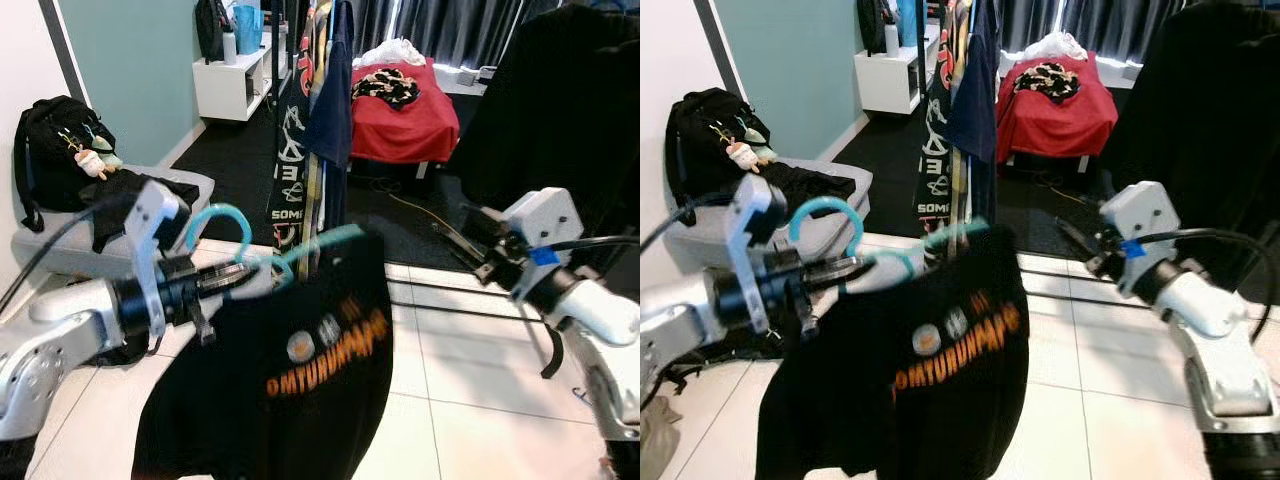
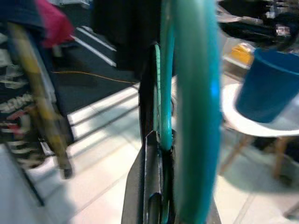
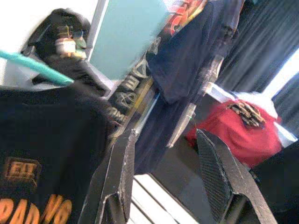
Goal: Hang hanger
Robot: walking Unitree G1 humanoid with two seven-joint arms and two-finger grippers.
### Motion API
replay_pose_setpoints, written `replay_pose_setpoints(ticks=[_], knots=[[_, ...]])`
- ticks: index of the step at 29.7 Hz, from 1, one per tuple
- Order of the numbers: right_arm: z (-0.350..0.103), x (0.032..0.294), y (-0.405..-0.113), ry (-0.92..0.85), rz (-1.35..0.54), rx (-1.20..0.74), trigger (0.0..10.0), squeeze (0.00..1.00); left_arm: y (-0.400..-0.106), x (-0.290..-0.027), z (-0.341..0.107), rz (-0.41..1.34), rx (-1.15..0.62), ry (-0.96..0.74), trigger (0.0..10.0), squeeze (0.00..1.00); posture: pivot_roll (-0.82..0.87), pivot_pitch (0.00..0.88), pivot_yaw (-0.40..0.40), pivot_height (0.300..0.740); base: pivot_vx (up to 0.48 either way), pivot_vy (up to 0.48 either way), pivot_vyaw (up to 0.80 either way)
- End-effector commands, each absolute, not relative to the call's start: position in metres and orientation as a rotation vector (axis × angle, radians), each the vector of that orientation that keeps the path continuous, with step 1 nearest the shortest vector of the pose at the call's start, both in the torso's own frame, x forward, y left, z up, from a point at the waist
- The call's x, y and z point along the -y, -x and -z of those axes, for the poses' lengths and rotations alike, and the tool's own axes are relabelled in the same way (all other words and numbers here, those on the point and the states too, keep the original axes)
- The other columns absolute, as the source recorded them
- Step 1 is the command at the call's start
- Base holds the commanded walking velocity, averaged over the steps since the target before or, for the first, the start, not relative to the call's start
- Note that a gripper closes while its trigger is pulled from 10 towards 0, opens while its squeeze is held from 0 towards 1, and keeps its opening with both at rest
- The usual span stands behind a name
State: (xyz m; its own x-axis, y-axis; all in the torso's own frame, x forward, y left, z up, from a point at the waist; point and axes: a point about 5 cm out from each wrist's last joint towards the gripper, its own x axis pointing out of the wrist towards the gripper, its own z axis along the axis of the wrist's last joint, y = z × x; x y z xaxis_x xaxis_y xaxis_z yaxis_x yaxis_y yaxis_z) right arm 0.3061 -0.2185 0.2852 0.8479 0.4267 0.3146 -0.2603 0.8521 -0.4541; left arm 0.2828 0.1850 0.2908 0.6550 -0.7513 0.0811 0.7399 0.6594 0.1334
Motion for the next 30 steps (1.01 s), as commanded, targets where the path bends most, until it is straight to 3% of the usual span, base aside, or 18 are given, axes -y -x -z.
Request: replay_pose_setpoints(ticks=[1,3,4,9,10,13,20,27,30], knots=[[-0.275,0.214,-0.305,0.309,-0.31,0.419,10.0,0.0,-0.284,-0.183,-0.3,0.815,0.189,-0.118,0.0,0.0,-0.07,0.188,-0.012,0.74,0.0,0.0,0.0],[-0.269,0.208,-0.305,0.261,-0.305,0.417,10.0,0.0,-0.283,-0.182,-0.304,0.822,0.206,-0.127,0.0,0.0,-0.07,0.188,-0.012,0.74,0.0,0.0,0.0],[-0.266,0.193,-0.304,0.111,-0.34,0.43,10.0,0.0,-0.278,-0.18,-0.31,0.847,0.229,-0.168,0.0,0.0,-0.06,0.182,-0.014,0.74,0.0,0.0,0.0],[-0.261,0.173,-0.305,-0.093,-0.363,0.417,10.0,0.0,-0.273,-0.176,-0.318,0.888,0.258,-0.212,0.0,0.0,-0.05,0.174,-0.019,0.74,0.0,0.0,0.0],[-0.253,0.163,-0.308,-0.211,-0.372,0.381,10.0,0.0,-0.27,-0.171,-0.321,0.926,0.284,-0.201,0.0,0.0,-0.06,0.171,-0.022,0.74,0.0,0.0,0.0],[-0.249,0.158,-0.309,-0.255,-0.4,0.357,10.0,0.0,-0.268,-0.169,-0.322,0.948,0.295,-0.187,0.0,0.0,-0.06,0.168,-0.02,0.74,0.0,0.0,0.0],[-0.239,0.136,-0.309,-0.182,-0.567,0.294,10.0,0.0,-0.261,-0.163,-0.322,1.009,0.303,-0.166,0.0,0.0,-0.05,0.166,-0.03,0.74,0.0,0.0,0.0],[-0.235,0.134,-0.312,-0.146,-0.578,0.259,10.0,0.0,-0.26,-0.162,-0.321,1.017,0.305,-0.16,0.0,0.0,-0.05,0.169,-0.032,0.74,0.0,0.0,0.0],[-0.23,0.135,-0.32,-0.044,-0.553,0.225,10.0,0.0,-0.259,-0.162,-0.322,1.026,0.307,-0.159,0.0,0.0,-0.04,0.173,-0.03,0.74,0.0,0.0,0.0]])
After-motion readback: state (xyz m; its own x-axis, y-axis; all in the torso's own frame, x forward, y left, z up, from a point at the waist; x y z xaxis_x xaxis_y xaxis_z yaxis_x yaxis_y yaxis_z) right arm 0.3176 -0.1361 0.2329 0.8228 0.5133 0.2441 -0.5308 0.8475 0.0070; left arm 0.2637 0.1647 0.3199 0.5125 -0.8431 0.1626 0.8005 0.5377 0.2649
